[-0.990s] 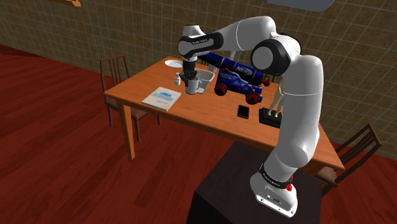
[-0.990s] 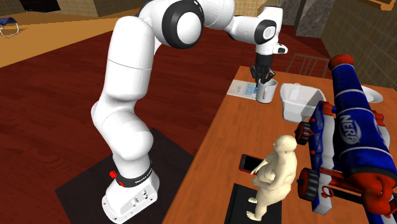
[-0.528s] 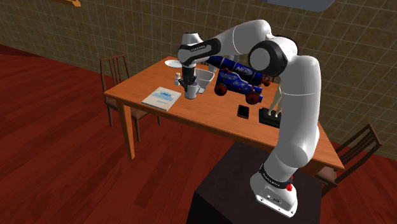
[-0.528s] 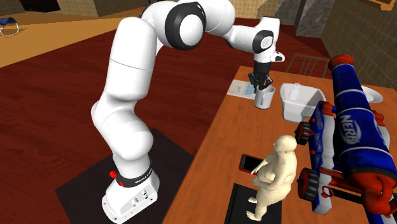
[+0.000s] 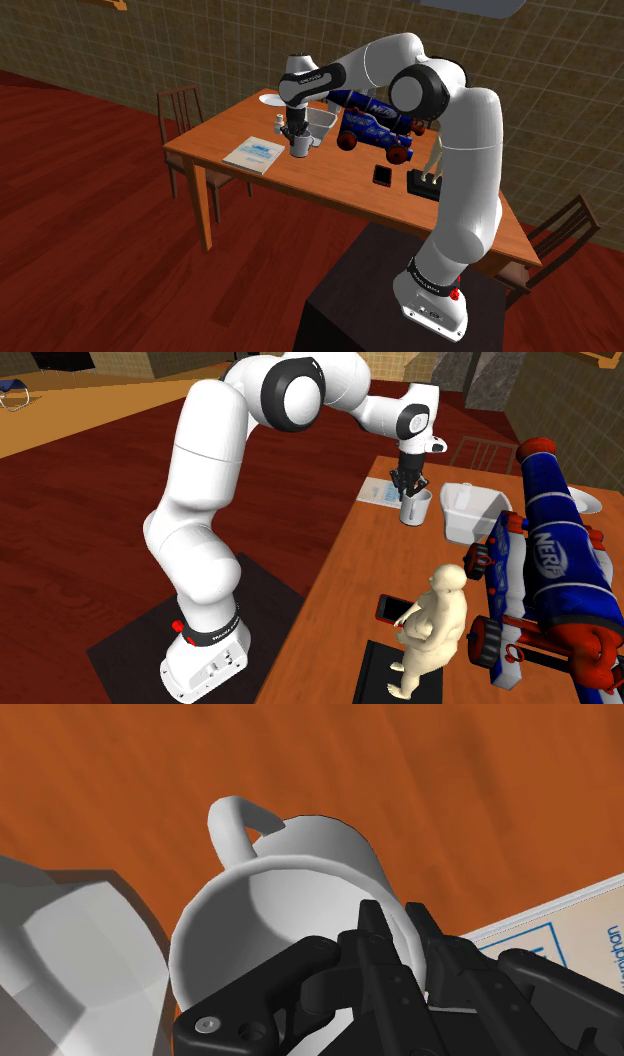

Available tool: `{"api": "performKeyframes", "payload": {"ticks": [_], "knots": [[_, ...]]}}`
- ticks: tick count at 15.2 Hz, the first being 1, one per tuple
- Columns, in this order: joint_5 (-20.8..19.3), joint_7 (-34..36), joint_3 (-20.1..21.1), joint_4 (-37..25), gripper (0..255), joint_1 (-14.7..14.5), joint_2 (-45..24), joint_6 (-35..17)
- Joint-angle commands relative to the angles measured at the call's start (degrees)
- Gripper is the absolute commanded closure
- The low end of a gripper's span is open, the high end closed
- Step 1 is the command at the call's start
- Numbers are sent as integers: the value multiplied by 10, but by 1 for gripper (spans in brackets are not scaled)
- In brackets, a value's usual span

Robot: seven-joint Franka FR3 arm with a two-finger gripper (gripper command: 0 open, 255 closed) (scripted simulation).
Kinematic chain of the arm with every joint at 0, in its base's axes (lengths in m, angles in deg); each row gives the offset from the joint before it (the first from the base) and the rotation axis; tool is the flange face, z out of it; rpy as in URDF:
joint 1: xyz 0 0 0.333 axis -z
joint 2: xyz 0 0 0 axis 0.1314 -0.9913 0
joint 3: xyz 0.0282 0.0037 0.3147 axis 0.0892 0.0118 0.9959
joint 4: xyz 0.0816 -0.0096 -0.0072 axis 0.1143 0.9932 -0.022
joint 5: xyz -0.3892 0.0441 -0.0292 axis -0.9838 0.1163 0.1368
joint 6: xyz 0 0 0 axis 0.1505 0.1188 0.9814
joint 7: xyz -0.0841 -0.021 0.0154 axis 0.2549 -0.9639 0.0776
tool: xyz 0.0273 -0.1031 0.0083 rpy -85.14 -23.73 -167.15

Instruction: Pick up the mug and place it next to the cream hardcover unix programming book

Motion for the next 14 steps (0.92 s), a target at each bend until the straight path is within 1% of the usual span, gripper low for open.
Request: {"api": "performKeyframes", "payload": {"ticks": [1,2,7,11,14], "knots": [[0,0,0,0,255,0,0,0],[0,0,0,0,0,0,0,0],[0,0,0,0,0,0,0,0],[-2,1,-1,-39,0,-3,23,62],[-2,1,-1,-39,0,-3,23,62]]}}
